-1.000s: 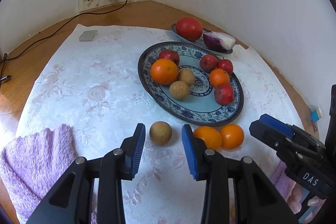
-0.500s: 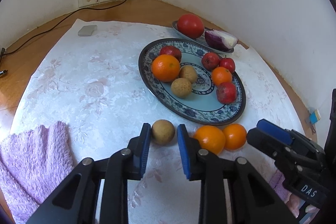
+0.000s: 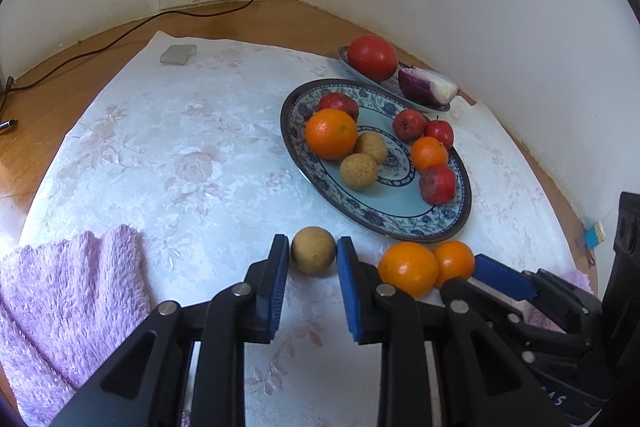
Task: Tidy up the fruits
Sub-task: 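Grasp the brown round fruit with the left tool while the right tool grasps an orange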
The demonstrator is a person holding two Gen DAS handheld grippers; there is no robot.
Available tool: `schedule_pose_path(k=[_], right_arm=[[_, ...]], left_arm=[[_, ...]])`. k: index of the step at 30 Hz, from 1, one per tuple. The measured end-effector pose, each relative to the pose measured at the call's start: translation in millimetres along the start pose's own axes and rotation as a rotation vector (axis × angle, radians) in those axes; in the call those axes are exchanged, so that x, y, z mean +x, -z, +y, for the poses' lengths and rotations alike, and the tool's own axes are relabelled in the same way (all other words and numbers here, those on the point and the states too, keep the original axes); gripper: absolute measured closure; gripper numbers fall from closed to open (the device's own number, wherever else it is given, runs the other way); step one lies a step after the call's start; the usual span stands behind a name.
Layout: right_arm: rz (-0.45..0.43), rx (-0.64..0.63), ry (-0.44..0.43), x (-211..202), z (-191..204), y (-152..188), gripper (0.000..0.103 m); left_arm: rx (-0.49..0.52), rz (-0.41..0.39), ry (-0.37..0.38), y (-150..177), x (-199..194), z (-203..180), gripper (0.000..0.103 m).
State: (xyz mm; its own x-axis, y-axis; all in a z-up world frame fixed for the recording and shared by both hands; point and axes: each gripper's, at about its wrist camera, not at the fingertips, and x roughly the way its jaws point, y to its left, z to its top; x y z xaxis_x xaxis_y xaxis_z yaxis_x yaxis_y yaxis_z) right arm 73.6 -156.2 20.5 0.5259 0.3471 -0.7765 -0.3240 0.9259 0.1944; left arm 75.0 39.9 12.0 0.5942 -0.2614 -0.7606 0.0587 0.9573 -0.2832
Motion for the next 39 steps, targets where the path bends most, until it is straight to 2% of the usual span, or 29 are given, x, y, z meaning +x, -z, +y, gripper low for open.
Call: schedule_pose_path(k=[17, 25, 31, 39], right_arm=[[-0.006, -0.049, 0.061, 10.9, 8.2, -1.3, 0.057], [-0.008, -0.046, 0.059, 10.7, 8.4, -1.3, 0.058], [-0.01, -0.03, 0.049, 10.1, 4.6, -2.2, 0.067], [-0.013, -0.009, 0.026, 8.9, -0.1, -1.6, 0.067]], left_arm=[[-0.013, -0.006, 0.016, 0.5, -1.3, 2.3, 0.077], [-0.014, -0.006, 0.017, 0.6, -1.2, 2.4, 0.077], [-0.016, -0.006, 0.019, 0.3, -1.6, 2.5, 0.077], [-0.015, -0.005, 0.018, -0.1, -1.9, 3.0, 0.077]])
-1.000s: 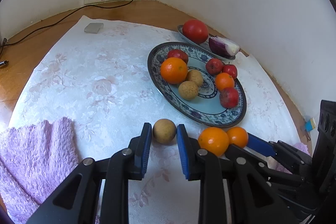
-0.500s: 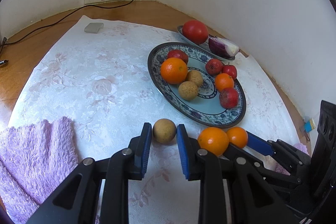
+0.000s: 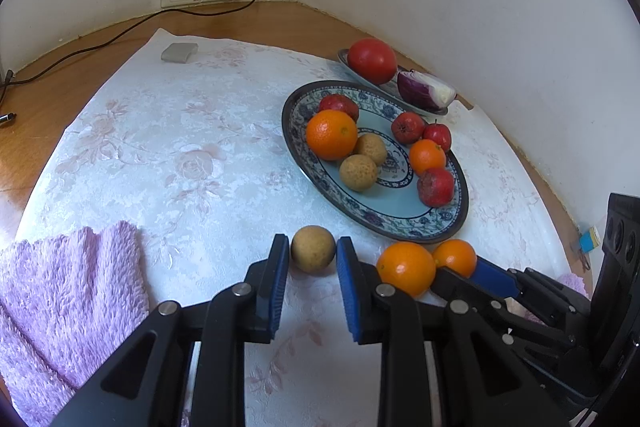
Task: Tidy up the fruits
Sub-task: 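Grasp the brown round fruit with the left tool while the right tool grasps an orange, then carry the brown fruit and the orange over the plate with both tools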
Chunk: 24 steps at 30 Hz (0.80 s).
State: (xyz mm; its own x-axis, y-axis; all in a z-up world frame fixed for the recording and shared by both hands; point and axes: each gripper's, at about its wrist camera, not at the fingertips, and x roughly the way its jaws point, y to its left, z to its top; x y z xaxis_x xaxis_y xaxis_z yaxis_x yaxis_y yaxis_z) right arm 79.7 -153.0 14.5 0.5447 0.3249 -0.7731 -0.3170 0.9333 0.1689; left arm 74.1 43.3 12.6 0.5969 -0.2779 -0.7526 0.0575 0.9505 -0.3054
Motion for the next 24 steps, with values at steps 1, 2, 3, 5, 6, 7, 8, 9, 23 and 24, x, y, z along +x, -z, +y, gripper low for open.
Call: schedule_pose_path(k=[1, 2, 3, 5, 6, 7, 8, 9, 23, 24], right_arm=[[0.0, 0.003, -0.003, 0, -1, 0, 0.067], [-0.001, 0.006, -0.007, -1, -2, 0, 0.067], [-0.002, 0.008, -0.009, -1, -3, 1, 0.067], [-0.005, 0.012, -0.013, -3, -4, 2, 0.067], [-0.008, 0.015, -0.015, -4, -5, 2, 0.067], [-0.011, 0.017, -0.016, -4, -6, 2, 0.067], [-0.014, 0.018, -0.016, -5, -7, 2, 0.067], [-0.018, 0.017, -0.016, -6, -7, 3, 0.067], [-0.067, 0.038, -0.029, -25, -17, 2, 0.067], [-0.071, 0.041, -0.029, -26, -18, 1, 0.067]], left_arm=[[0.0, 0.001, -0.001, 0, 0, 0, 0.077], [0.0, 0.0, -0.001, 0, 0, 0, 0.078], [0.001, 0.0, -0.001, 0, 0, 0, 0.078], [0.002, 0.001, -0.005, 0, 0, 0, 0.078], [0.002, 0.001, -0.007, 0, -1, 0, 0.078], [0.003, -0.002, -0.008, 0, -2, -1, 0.078], [0.003, -0.004, -0.01, 0, -2, -1, 0.078], [0.005, -0.007, -0.011, 0, -4, -2, 0.078], [0.021, -0.038, -0.003, -3, -22, -15, 0.078], [0.023, -0.038, 0.0, -4, -22, -16, 0.078]])
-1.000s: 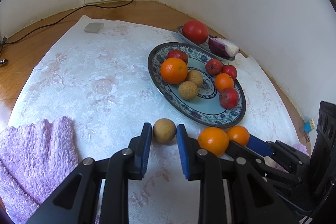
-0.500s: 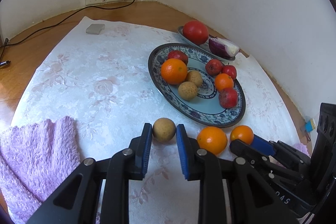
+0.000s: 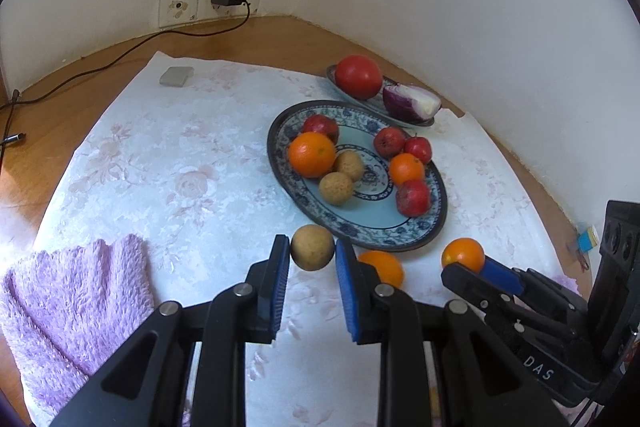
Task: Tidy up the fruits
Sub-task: 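Carry the brown fruit and the orange over the plate with both tools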
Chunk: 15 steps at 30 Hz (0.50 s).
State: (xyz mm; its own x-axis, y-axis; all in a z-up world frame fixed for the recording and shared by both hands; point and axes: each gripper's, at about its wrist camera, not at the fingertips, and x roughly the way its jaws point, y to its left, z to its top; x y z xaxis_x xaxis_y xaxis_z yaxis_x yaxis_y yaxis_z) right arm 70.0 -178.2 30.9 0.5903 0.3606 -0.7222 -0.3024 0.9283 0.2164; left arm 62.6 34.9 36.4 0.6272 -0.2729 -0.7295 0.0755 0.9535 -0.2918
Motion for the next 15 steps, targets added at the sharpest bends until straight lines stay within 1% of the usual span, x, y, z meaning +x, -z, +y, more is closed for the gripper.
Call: schedule_pose_path(k=[15], right_arm=[[-0.03, 0.003, 0.013, -8, -13, -12, 0.067]], left_arm=[[0.033, 0.005, 0.011, -15, 7, -18, 0.078]])
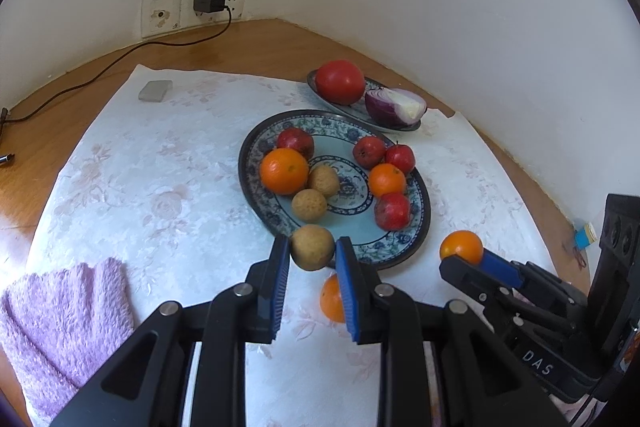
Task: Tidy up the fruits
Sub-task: 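Carry the brown fruit and the orange over the plate with both tools, then open the left tool to set the brown fruit down while the right tool releases the orange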
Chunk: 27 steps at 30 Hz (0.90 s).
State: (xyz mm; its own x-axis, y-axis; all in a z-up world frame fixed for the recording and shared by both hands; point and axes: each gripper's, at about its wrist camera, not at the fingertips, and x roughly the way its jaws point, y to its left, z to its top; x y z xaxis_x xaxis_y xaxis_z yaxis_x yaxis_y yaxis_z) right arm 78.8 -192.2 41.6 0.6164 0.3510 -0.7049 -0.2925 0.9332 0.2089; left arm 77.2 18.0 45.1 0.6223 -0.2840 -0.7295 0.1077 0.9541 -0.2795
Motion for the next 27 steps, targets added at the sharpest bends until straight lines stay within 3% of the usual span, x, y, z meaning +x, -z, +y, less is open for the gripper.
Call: schedule_pose_path(k=[27], right_arm=[[0.006, -0.043, 0.032, 30, -15, -34, 0.067]], left_arm=[[0.031, 0.05, -0.01, -16, 44, -9, 0.078]])
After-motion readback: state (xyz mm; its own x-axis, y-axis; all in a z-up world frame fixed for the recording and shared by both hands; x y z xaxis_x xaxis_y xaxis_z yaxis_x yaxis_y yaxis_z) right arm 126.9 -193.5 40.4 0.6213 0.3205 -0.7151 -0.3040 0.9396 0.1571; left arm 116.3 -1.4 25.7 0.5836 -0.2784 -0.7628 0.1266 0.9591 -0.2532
